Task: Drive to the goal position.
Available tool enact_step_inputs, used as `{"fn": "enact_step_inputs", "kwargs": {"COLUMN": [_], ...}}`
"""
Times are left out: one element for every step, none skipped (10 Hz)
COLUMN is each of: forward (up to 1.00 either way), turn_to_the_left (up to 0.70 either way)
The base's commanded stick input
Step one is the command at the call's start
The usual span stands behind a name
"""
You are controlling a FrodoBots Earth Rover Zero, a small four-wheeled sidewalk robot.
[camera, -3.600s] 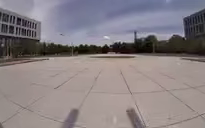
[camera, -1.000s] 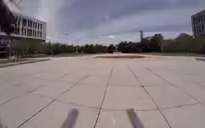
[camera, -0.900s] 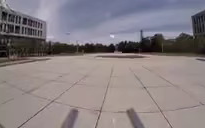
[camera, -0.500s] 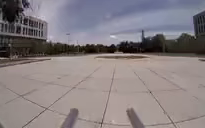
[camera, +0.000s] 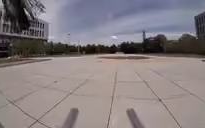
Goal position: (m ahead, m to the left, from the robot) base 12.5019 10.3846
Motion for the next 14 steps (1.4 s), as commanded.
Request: {"fn": "enact_step_inputs", "kwargs": {"forward": [0.5, 0.5, 0.5, 0.5, 0.5, 0.5, 0.5, 0.5, 0.5, 0.5, 0.5, 0.5, 0.5, 0.5], "turn_to_the_left": [0.0, 0.0, 0.0, 0.0, 0.0, 0.0, 0.0, 0.0, 0.0, 0.0, 0.0, 0.0, 0.0, 0.0]}}
